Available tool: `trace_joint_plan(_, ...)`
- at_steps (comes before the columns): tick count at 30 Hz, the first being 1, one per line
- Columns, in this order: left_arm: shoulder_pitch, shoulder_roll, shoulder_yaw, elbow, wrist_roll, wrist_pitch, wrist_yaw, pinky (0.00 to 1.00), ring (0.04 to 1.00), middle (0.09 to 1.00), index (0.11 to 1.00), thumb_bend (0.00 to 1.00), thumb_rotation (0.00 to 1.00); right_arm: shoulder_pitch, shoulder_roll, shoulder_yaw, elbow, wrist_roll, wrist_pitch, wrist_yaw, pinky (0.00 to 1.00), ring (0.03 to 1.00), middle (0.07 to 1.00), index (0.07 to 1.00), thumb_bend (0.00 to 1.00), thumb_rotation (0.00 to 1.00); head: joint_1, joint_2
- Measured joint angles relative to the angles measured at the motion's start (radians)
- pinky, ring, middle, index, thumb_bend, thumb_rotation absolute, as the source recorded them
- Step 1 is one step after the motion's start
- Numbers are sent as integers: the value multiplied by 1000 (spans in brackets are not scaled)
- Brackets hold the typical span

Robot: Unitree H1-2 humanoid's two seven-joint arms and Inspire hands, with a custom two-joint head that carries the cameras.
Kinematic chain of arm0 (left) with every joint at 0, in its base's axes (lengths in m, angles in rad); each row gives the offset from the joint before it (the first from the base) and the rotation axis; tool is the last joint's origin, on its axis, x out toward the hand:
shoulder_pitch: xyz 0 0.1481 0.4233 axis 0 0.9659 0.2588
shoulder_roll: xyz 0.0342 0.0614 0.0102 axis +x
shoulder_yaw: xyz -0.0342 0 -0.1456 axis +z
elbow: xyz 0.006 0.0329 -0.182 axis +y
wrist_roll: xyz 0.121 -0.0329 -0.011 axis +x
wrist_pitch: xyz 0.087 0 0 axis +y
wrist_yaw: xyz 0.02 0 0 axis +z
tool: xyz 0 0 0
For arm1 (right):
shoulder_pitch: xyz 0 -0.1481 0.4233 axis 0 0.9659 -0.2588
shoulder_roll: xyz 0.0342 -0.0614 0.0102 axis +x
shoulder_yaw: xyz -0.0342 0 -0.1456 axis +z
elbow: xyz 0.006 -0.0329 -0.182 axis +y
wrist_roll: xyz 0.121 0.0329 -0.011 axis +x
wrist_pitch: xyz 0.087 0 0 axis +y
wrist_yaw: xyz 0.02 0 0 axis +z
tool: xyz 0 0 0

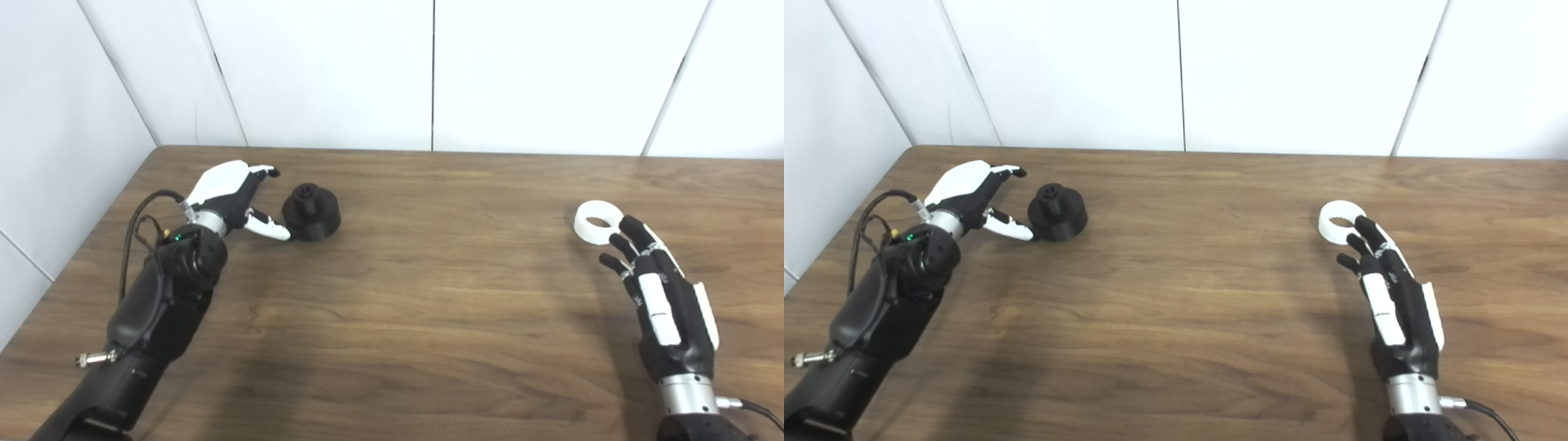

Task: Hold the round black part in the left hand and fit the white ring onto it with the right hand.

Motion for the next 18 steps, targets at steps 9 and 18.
trace_joint_plan(9, -25, 6, -28, 54, -8, -16, -5, 849, 967, 920, 856, 941, 284, 1, 3, -1, 0, -4, -16, -5, 806, 883, 889, 858, 595, 724, -5, 0)
trace_joint_plan(18, -40, 9, -40, 63, -51, -3, -81, 848, 972, 924, 849, 938, 290, 2, 3, -2, 0, -2, -29, -8, 785, 877, 886, 856, 612, 739, -11, 5)
